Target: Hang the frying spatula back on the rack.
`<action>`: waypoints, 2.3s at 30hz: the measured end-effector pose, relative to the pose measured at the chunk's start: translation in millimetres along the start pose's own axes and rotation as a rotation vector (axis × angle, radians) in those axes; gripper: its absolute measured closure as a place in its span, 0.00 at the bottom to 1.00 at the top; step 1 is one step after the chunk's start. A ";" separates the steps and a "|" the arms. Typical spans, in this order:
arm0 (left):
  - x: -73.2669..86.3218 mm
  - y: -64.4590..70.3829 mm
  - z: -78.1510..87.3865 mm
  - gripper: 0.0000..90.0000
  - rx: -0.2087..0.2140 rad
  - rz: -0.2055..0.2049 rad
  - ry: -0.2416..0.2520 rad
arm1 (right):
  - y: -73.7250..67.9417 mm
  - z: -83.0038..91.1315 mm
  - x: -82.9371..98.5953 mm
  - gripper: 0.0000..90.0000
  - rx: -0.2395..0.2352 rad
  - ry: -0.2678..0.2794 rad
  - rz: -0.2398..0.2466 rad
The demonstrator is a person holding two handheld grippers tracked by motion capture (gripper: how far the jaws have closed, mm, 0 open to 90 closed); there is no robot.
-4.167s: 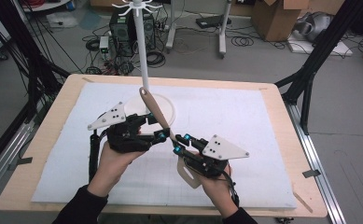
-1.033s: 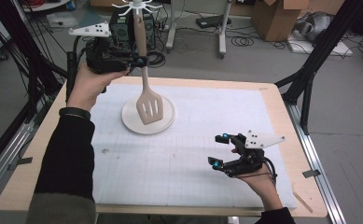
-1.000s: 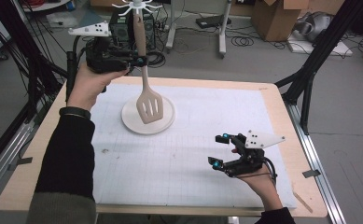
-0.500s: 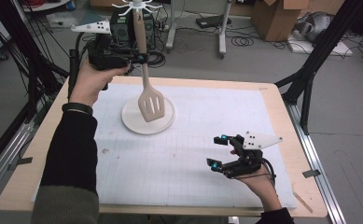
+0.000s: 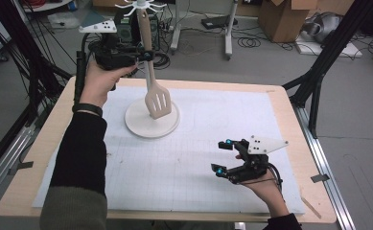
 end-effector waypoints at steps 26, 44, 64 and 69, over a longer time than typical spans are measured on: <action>21.4 4.2 20.5 0.43 -0.117 0.033 0.017 | 0.6 -0.8 2.6 0.23 0.015 -0.004 -0.001; 88.9 60.1 61.5 0.25 -0.092 -0.074 -0.017 | 6.9 -3.8 9.7 0.22 0.037 -0.024 -0.032; 198.5 112.6 68.6 0.22 -0.023 -0.116 -0.054 | 11.7 -7.1 11.3 0.19 0.074 -0.043 -0.026; 215.0 112.0 68.7 0.22 -0.007 -0.110 -0.054 | 14.0 -7.1 13.9 0.18 0.095 -0.049 -0.022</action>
Point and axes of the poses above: each handheld gripper's, and its own axes: z roughly backward along the jaws, x roughly out of its underside, y roughly to its right, the point moved 3 cm from there along -z, roughly forward along the jaws, and after that the axes turned 12 degrees about -y, right-handed, at the moved point
